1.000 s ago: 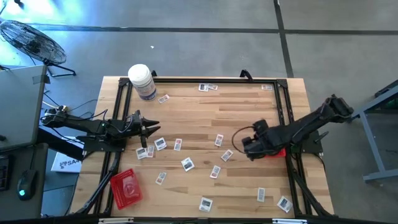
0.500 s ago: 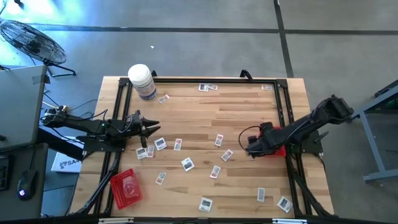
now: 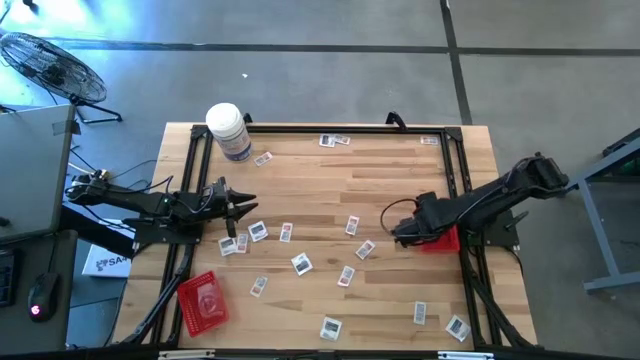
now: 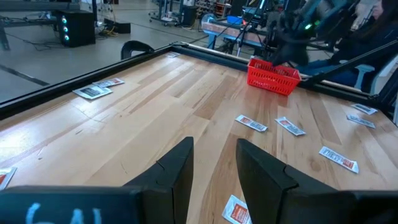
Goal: Pick & Place First Aid Supplies
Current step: Put the towelette pack into the right red bin
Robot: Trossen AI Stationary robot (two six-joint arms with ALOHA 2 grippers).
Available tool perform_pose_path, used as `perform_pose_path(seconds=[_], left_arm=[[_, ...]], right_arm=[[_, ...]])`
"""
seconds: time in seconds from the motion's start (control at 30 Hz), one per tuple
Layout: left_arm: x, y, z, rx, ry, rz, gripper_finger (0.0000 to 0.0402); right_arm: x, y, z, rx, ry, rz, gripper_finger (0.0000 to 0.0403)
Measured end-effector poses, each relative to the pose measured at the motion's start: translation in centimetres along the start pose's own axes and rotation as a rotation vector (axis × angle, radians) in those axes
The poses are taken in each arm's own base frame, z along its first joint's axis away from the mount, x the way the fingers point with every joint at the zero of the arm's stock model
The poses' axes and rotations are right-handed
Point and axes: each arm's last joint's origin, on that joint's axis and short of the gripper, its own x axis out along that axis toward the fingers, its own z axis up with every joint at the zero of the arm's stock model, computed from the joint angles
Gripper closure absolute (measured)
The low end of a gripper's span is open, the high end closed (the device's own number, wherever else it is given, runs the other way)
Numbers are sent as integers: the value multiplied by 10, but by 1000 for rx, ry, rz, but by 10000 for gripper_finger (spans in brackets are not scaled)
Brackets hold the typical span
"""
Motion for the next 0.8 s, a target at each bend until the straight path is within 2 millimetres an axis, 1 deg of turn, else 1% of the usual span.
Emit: perform_pose_path(seconds=[0.1,0.2,0.3,0.37,0.47,0.6,0.7,0.8], left_arm=[[0,0,0,0,0,0,283],[0,0,0,0,0,0,283],[0,0,0,0,0,0,283],[0,0,0,0,0,0,283],[0,0,0,0,0,0,283],[0,0,0,0,0,0,283],[0,0,0,0,0,0,283],[0,0,0,0,0,0,283]], right_arm=[[-27,5,-4,-20,14,82,319],[-51,9,-13,-43,62,190,327],[-68,17,-32,-79,195,305,336],[-74,23,-49,-104,307,346,343],[-72,28,-78,-147,456,338,352],[-52,29,-117,-223,593,267,364],[-36,28,-136,-247,658,220,370],[-23,29,-149,-243,701,198,377]])
